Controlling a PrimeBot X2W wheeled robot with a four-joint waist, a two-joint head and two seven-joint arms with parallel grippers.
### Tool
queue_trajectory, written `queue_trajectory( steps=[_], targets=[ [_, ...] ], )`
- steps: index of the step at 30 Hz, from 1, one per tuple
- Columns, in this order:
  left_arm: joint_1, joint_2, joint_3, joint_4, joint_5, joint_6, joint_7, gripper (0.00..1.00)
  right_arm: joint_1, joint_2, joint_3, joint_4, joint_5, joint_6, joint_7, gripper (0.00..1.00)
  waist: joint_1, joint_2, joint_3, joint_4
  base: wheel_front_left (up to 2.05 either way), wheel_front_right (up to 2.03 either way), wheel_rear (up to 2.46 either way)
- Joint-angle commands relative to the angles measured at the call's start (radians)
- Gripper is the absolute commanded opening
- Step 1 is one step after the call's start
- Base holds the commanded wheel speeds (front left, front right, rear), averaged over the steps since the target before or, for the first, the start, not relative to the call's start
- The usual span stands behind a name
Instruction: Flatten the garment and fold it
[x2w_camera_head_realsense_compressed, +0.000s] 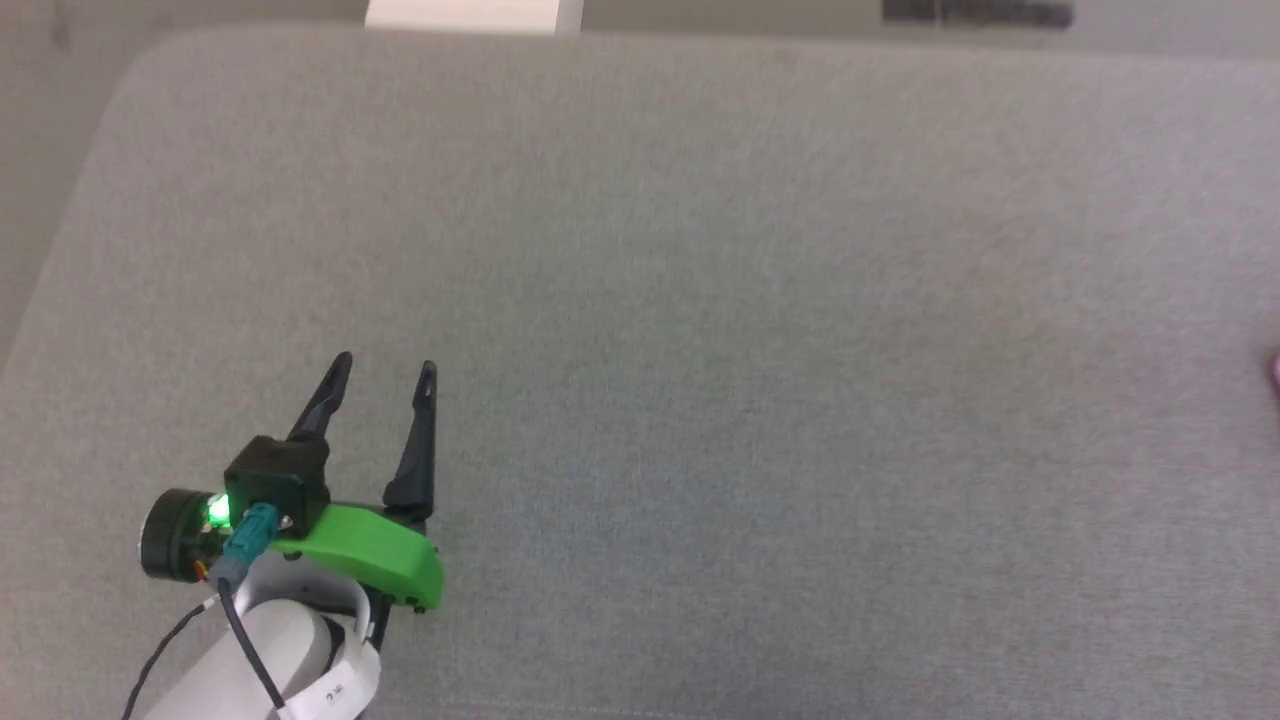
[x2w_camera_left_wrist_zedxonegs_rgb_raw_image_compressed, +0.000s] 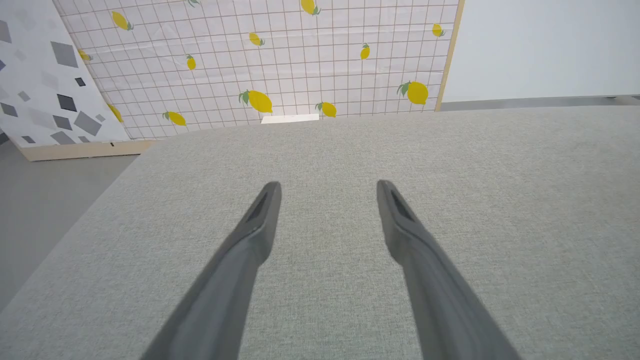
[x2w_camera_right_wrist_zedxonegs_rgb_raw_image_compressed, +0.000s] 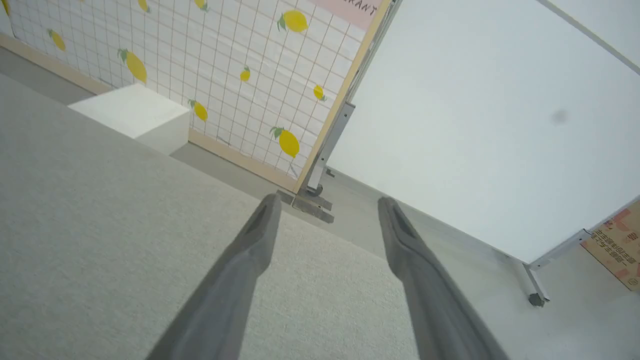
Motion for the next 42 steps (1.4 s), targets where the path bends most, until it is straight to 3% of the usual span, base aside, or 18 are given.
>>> queue_trajectory(
  steps=[1,2,3,11,22,26,42],
  targets=[
    [0.014,0.011,0.006,-0.007,-0.005,0.01,0.007,1.0,0.002,0.036,-0.016,-0.012,0.009,-0.002,-0.029,1.0,0.0,0.0,-0.092,-0.029,0.0,0.0,0.0],
    [0.019,0.014,0.007,-0.01,-0.006,0.013,0.009,1.0,0.012,0.059,-0.031,-0.019,0.01,-0.002,-0.047,1.0,0.0,0.0,-0.1,-0.03,0.0,0.0,0.0],
    [0.035,0.025,0.007,-0.021,-0.006,0.025,0.015,1.0,0.078,0.147,-0.087,-0.052,-0.002,-0.002,-0.101,1.0,0.0,0.0,-0.123,-0.029,0.0,0.0,0.0],
    [0.079,0.032,0.006,-0.037,-0.009,0.056,0.018,1.0,0.363,0.411,-0.281,-0.197,-0.152,-0.002,-0.149,1.0,0.0,0.0,-0.159,-0.022,0.0,0.0,0.0],
    [0.126,0.031,0.003,-0.007,-0.005,0.081,0.008,1.0,0.69,0.665,-0.369,-0.362,-0.37,-0.002,-0.179,1.0,0.0,0.0,-0.177,-0.018,0.0,0.0,0.0],
    [0.139,0.029,0.005,0.0,-0.005,0.079,0.002,1.0,0.741,0.714,-0.39,-0.376,-0.397,-0.002,-0.192,1.0,0.0,0.0,-0.187,-0.019,0.0,0.0,0.0],
    [0.141,0.03,-0.005,0.012,-0.008,0.063,-0.002,1.0,0.756,0.736,-0.379,-0.384,-0.409,-0.002,-0.18,1.0,0.0,0.0,-0.206,-0.019,0.0,0.0,0.0]
  ],
)
